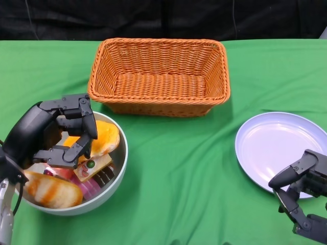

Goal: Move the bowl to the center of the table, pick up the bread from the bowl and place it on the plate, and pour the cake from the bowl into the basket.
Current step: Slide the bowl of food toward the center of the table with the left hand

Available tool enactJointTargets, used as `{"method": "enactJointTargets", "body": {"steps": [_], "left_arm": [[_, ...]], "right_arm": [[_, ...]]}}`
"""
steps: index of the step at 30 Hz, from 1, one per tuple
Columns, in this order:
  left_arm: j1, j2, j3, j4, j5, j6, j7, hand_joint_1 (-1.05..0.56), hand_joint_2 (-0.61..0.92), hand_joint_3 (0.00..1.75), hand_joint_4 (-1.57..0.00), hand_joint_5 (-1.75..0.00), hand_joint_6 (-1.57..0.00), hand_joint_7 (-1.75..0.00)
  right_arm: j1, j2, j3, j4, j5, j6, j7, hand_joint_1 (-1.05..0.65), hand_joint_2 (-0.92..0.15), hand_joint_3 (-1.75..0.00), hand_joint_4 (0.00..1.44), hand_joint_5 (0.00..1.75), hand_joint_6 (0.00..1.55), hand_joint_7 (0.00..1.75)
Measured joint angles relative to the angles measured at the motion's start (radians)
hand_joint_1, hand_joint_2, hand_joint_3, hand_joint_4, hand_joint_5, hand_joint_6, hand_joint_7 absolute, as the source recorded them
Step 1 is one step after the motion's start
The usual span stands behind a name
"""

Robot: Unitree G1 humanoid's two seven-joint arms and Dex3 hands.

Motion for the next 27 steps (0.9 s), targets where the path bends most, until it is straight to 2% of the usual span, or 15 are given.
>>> {"method": "enactJointTargets", "body": {"steps": [27], "left_arm": [[0.0, 0.0, 0.0, 0.003, 0.0, 0.0, 0.001, -0.11, 0.56, 1.18, -0.83, -1.75, -0.69, -1.56]], "right_arm": [[0.0, 0.0, 0.0, 0.009, 0.011, -0.019, -0.001, -0.18, -0.6, -0.81, 0.79, 1.54, 0.79, 1.15]]}}
